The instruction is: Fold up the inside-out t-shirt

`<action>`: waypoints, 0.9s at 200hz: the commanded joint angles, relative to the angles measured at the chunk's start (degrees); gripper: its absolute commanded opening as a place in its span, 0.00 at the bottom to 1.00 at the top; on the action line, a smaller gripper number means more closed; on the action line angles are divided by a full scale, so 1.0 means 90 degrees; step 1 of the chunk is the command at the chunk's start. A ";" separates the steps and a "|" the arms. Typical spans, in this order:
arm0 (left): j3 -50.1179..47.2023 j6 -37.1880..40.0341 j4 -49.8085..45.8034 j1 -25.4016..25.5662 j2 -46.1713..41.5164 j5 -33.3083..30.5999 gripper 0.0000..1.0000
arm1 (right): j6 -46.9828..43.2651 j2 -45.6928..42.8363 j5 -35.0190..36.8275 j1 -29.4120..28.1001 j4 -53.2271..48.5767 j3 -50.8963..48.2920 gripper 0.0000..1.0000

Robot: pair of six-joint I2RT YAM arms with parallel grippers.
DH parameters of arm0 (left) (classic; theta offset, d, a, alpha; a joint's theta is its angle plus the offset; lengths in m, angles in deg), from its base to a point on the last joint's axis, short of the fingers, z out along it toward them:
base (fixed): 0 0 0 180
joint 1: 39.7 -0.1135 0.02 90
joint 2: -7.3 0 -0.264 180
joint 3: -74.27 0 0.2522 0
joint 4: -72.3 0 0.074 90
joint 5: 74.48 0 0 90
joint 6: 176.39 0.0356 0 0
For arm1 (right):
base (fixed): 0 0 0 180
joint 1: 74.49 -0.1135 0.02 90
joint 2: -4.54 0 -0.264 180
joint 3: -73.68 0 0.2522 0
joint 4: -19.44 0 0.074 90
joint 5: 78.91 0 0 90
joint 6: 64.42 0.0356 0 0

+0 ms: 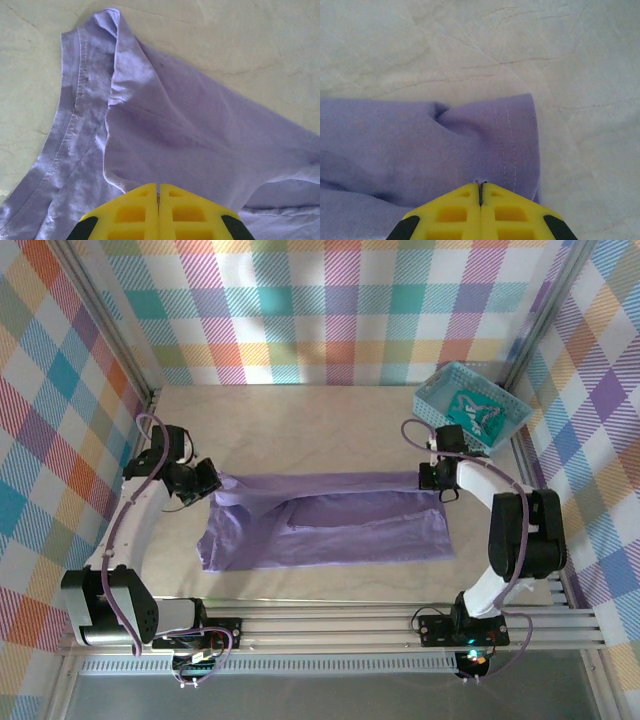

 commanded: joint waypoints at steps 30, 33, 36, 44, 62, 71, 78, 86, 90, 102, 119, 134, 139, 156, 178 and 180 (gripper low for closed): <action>-0.0336 0.0198 -0.0304 -0.0161 -0.0444 0.0138 0.00 | 0.0314 -0.0406 0.0076 -0.0075 -0.0365 -0.0387 0.05; -0.0358 0.0195 -0.0302 -0.0160 -0.0460 0.0126 0.00 | 0.0321 -0.0399 0.0115 -0.0075 -0.0373 -0.0399 0.05; -0.0388 0.0196 -0.0301 -0.0161 -0.0473 0.0125 0.00 | 0.0328 -0.0382 0.0152 -0.0075 -0.0384 -0.0404 0.05; -0.0439 0.0209 -0.0342 -0.0161 -0.0482 0.0141 0.00 | 0.0348 -0.0342 0.0277 -0.0075 -0.0457 -0.0395 0.06; -0.0649 0.0190 -0.0354 -0.0162 -0.0588 0.0245 0.00 | 0.0446 -0.0327 0.0450 -0.0079 -0.0556 -0.0401 0.09; -0.0782 0.0191 -0.0303 -0.0160 -0.0635 0.0271 0.00 | 0.0533 -0.0419 0.0483 -0.0080 -0.0563 -0.0431 0.16; -0.0848 0.0206 -0.0294 -0.0161 -0.0635 0.0252 0.00 | 0.0605 -0.0578 0.0487 -0.0123 -0.0514 -0.0476 0.24; -0.0921 0.0210 -0.0247 -0.0161 -0.0611 0.0268 0.00 | 0.0549 -0.0848 0.0387 -0.0247 -0.0316 -0.0598 0.32; -0.0957 0.0196 -0.0206 -0.0161 -0.0616 0.0296 0.00 | 0.0479 -0.1008 0.0340 -0.0349 -0.0197 -0.0676 0.36; -0.1092 0.0122 -0.0049 -0.0166 -0.0582 0.0441 0.00 | 0.0237 -0.1470 0.0110 -0.0714 0.0170 -0.0868 0.43; -0.1118 0.0121 0.0011 -0.0156 -0.0488 0.0527 0.00 | 0.0070 -0.1676 -0.0824 -0.1159 0.0703 -0.0991 0.48; -0.1108 0.0147 -0.0006 -0.0161 -0.0457 0.0534 0.00 | 0.0088 -0.1320 -0.1255 -0.1664 0.0935 -0.0797 0.49; -0.1101 0.0140 -0.0018 -0.0161 -0.0458 0.0555 0.00 | 0.0108 -0.1143 -0.1271 -0.1843 0.0951 -0.0684 0.49; -0.1141 0.0134 -0.0067 -0.0161 -0.0531 0.0588 0.00 | 0.0264 -0.0533 -0.1499 -0.2374 0.1079 -0.0297 0.48; -0.1253 0.0122 -0.0077 -0.0160 -0.0596 0.0556 0.00 | 0.0413 0.0070 -0.2078 -0.3034 0.1377 0.0120 0.48; -0.1259 0.0119 -0.0077 -0.0161 -0.0585 0.0567 0.00 | 0.0407 0.0099 -0.2106 -0.3121 0.1412 0.0142 0.48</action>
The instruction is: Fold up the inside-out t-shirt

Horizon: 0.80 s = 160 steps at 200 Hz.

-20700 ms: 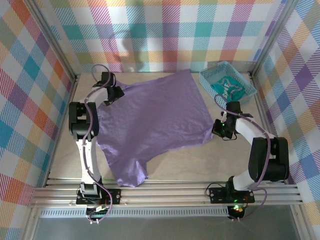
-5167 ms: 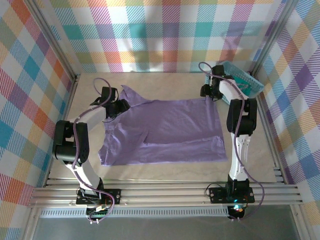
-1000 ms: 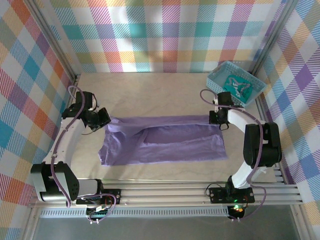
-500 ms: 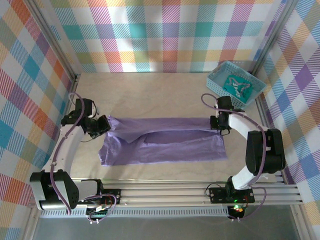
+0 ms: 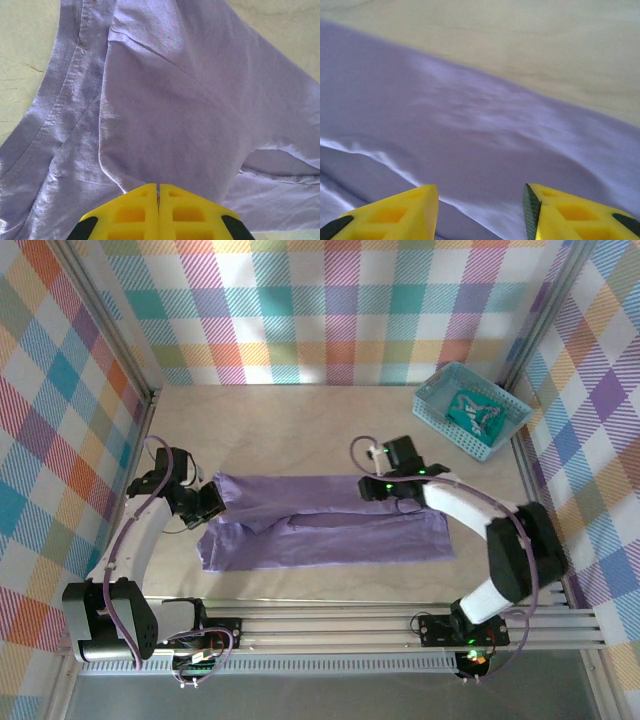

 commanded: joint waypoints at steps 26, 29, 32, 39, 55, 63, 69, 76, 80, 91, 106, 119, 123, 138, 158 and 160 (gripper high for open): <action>-0.0134 -0.0028 0.0042 -0.0113 -0.0049 0.0334 0.00 | 0.0062 0.0670 -0.1422 -0.1502 0.0959 0.0556 0.51; -0.0125 -0.0034 0.0053 -0.0113 -0.0061 0.0346 0.00 | 0.0105 0.0683 -0.1494 -0.1590 0.1043 0.0556 0.52; -0.0113 -0.0045 0.0063 -0.0113 -0.0057 0.0351 0.00 | 0.0144 0.0700 -0.1561 -0.1688 0.1142 0.0556 0.52; -0.0095 -0.0069 0.0074 -0.0113 -0.0059 0.0375 0.00 | 0.0246 0.0744 -0.1703 -0.1910 0.1385 0.0549 0.53; -0.0053 -0.0064 0.0064 -0.0113 -0.0019 0.0434 0.00 | 0.0199 0.0908 -0.1374 -0.2546 0.1833 0.0546 0.55; -0.0039 -0.0063 0.0083 -0.0112 0.0000 0.0456 0.00 | 0.0032 0.1028 -0.1140 -0.2836 0.2030 0.0565 0.55; -0.0043 -0.0062 0.0094 -0.0109 0.0014 0.0472 0.00 | -0.0102 0.1119 -0.0900 -0.3049 0.2140 0.0597 0.55; -0.0034 -0.0059 0.0093 -0.0112 0.0027 0.0501 0.00 | -0.0259 0.1259 -0.0694 -0.3238 0.2267 0.0663 0.55; -0.0037 -0.0064 0.0099 -0.0110 0.0037 0.0507 0.00 | -0.0332 0.1335 -0.0625 -0.3316 0.2360 0.0696 0.54; -0.0029 -0.0051 0.0110 -0.0113 0.0067 0.0530 0.00 | -0.0535 0.1580 -0.0571 -0.3443 0.2589 0.0818 0.52; 0.0008 -0.0002 0.0103 -0.0113 0.0132 0.0522 0.00 | -0.0943 0.1951 -0.0422 -0.3586 0.2697 0.1072 0.52; 0.0027 0.0028 0.0089 -0.0113 0.0186 0.0526 0.00 | -0.1302 0.2264 -0.0255 -0.3680 0.2548 0.1390 0.52; 0.0027 0.0042 0.0093 -0.0113 0.0191 0.0532 0.00 | -0.1474 0.2354 -0.0205 -0.3690 0.2549 0.1460 0.52; 0.0023 0.0032 0.0123 -0.0113 0.0202 0.0537 0.00 | -0.1792 0.2665 -0.0012 -0.3696 0.2493 0.1732 0.52; 0.0029 0.0034 0.0131 -0.0113 0.0187 0.0505 0.00 | -0.2101 0.2983 0.0255 -0.3690 0.2421 0.2031 0.54; 0.0029 0.0031 0.0132 -0.0113 0.0187 0.0505 0.00 | -0.2137 0.3016 0.0258 -0.3683 0.2417 0.2050 0.54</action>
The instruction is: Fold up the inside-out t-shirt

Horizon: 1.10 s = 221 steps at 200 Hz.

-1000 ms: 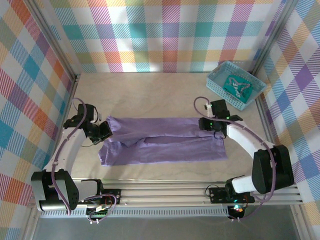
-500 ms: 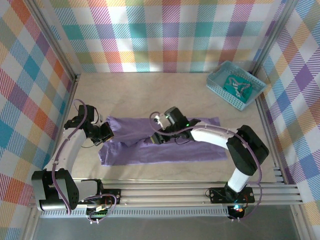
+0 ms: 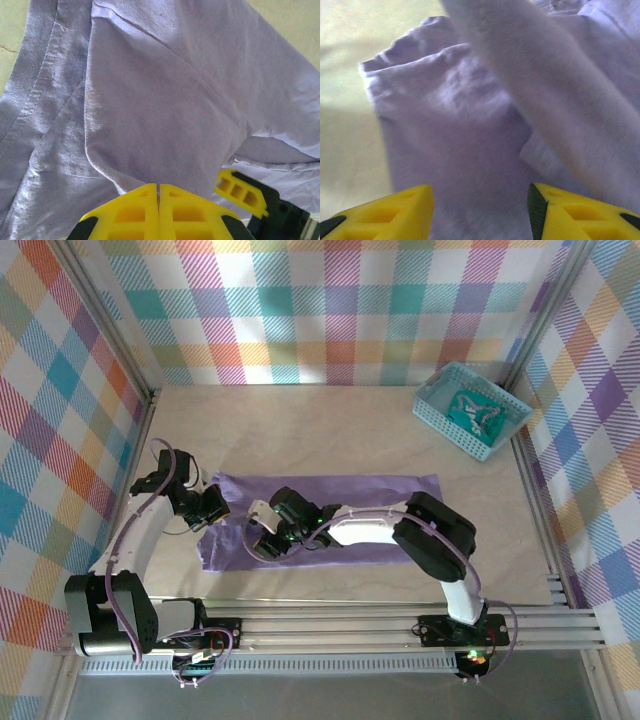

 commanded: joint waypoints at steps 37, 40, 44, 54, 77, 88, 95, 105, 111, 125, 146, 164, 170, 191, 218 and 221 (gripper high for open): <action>0.0135 0.0069 0.0104 -0.0113 0.0027 0.0083 0.00 | -0.1016 0.0849 0.0620 0.0016 -0.0241 0.0940 0.54; 0.0140 0.0074 0.0088 -0.0111 0.0033 0.0083 0.00 | -0.1032 0.0880 0.0624 0.0023 -0.0269 0.0972 0.55; 0.0145 0.0071 0.0093 -0.0113 0.0020 0.0083 0.00 | -0.1041 0.0926 0.0626 0.0031 -0.0302 0.1013 0.54; 0.0135 0.0080 0.0094 -0.0112 0.0016 0.0064 0.00 | -0.1049 0.1014 0.0638 0.0052 -0.0339 0.1094 0.54; 0.0148 0.0094 0.0094 -0.0113 0.0027 0.0057 0.00 | -0.1041 0.1110 0.0643 0.0084 -0.0405 0.1178 0.45; 0.0146 0.0100 0.0103 -0.0112 0.0044 0.0062 0.00 | -0.1009 0.1126 0.0669 0.0104 -0.0395 0.1188 0.37; 0.0143 0.0096 0.0103 -0.0110 0.0046 0.0063 0.00 | -0.0982 0.1122 0.0659 0.0118 -0.0398 0.1188 0.32; 0.0138 0.0095 0.0108 -0.0113 0.0055 0.0065 0.00 | -0.0948 0.1083 0.0618 0.0137 -0.0367 0.1155 0.26; 0.0137 0.0095 0.0113 -0.0113 0.0055 0.0063 0.00 | -0.0930 0.1049 0.0600 0.0133 -0.0360 0.1141 0.23; 0.0132 0.0118 0.0104 -0.0113 0.0055 0.0017 0.00 | -0.0882 0.0964 0.0498 0.0148 -0.0347 0.1087 0.16; 0.0121 0.0127 0.0104 -0.0113 0.0055 -0.0030 0.00 | -0.0748 0.0803 0.0306 0.0199 -0.0279 0.0993 0.10; 0.0112 0.0124 0.0113 -0.0113 0.0081 -0.0049 0.00 | -0.0611 0.0652 0.0053 0.0238 -0.0225 0.0907 0.07; 0.0115 0.0125 0.0113 -0.0110 0.0090 -0.0054 0.00 | -0.0576 0.0599 -0.0036 0.0247 -0.0202 0.0878 0.07; 0.0108 0.0124 0.0113 -0.0111 0.0104 -0.0088 0.00 | -0.0473 0.0393 -0.0264 0.0259 -0.0207 0.0786 0.05; 0.0105 0.0113 0.0113 -0.0108 0.0110 -0.0141 0.00 | -0.0318 0.0055 -0.0602 0.0294 -0.0234 0.0572 0.02; 0.0107 0.0110 0.0113 -0.0112 0.0106 -0.0142 0.00 | -0.0302 0.0021 -0.0634 0.0293 -0.0241 0.0548 0.01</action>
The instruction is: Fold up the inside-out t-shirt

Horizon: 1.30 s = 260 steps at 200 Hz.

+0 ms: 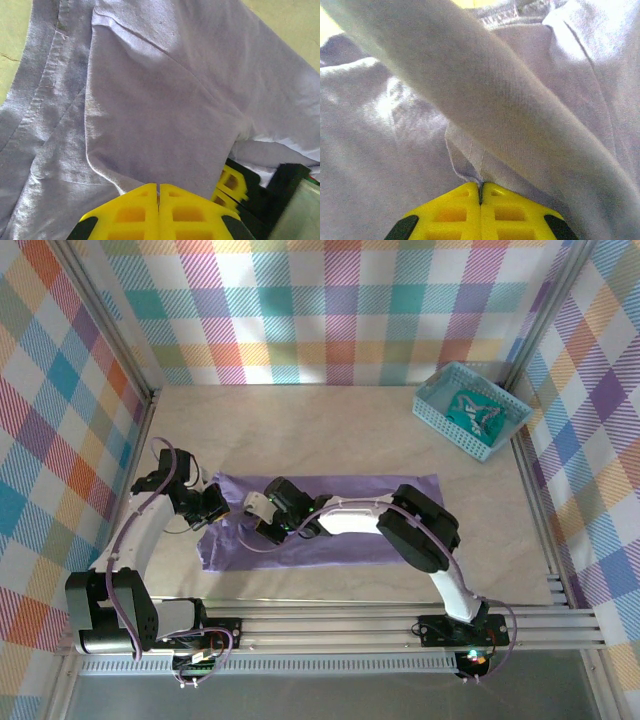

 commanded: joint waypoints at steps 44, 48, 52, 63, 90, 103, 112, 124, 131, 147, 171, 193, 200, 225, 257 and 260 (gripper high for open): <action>0.0029 0.0039 -0.0124 -0.0111 -0.0066 -0.0193 0.00 | 0.0301 -0.1278 -0.1004 0.0053 -0.0353 -0.0697 0.00; 0.0009 0.0040 -0.0146 -0.0113 -0.0080 -0.0211 0.00 | 0.0288 -0.1347 -0.1029 0.0046 -0.0420 -0.0752 0.00; -0.0006 0.0043 -0.0174 -0.0113 -0.0101 -0.0216 0.00 | 0.0276 -0.1405 -0.1068 0.0053 -0.0482 -0.0802 0.00; -0.0070 0.0027 -0.0238 -0.0113 -0.0158 -0.0254 0.00 | 0.0231 -0.1525 -0.1169 0.0054 -0.0645 -0.0931 0.00; -0.0273 0.0019 -0.0414 -0.0113 -0.0266 -0.0395 0.11 | 0.0085 -0.1627 -0.1496 0.0058 -0.1158 -0.1065 0.02; -0.0296 0.0010 -0.0502 -0.0113 -0.0349 -0.0627 0.21 | -0.0006 -0.1577 -0.1733 0.0056 -0.1451 -0.1086 0.06; -0.0242 -0.0042 -0.0493 -0.0113 -0.0438 -0.0794 0.30 | -0.0062 -0.1528 -0.1831 0.0056 -0.1611 -0.1115 0.12; -0.0154 -0.0120 -0.0489 -0.0111 -0.0563 -0.1203 0.44 | -0.0141 -0.1516 -0.1792 0.0067 -0.1818 -0.1128 0.24; -0.0121 -0.0171 -0.0436 -0.0113 -0.0672 -0.1414 0.49 | -0.0164 -0.1538 -0.1730 0.0107 -0.1912 -0.1107 0.30; -0.0120 -0.0490 -0.0147 -0.0113 -0.0864 -0.1529 0.55 | -0.0088 -0.1712 -0.1924 0.0278 -0.1833 -0.1091 0.38; -0.0593 -0.1431 0.1226 0.0121 -0.0954 -0.0957 0.57 | 0.0304 -0.1865 -0.2509 0.0492 -0.1136 -0.1145 0.45; -0.0767 -0.1679 0.2446 0.0637 -0.0450 -0.1049 0.58 | 0.1299 -0.1431 -0.2549 0.0596 -0.0467 -0.0908 0.47; -0.0745 -0.1664 0.2789 0.0759 -0.0152 -0.1054 0.58 | 0.1509 -0.1213 -0.2427 0.0596 -0.0442 -0.0736 0.46; -0.0436 -0.1524 0.3852 0.0964 0.1086 -0.0840 0.59 | 0.1984 -0.0651 -0.1696 0.0722 -0.0609 -0.0291 0.42; 0.0166 -0.1274 0.4515 0.1017 0.2447 -0.1055 0.59 | 0.2447 -0.0225 -0.1675 0.0974 -0.0655 -0.0223 0.38; 0.0261 -0.1255 0.4508 0.1014 0.2548 -0.1113 0.59 | 0.2450 -0.0183 -0.1692 0.0980 -0.0688 -0.0213 0.37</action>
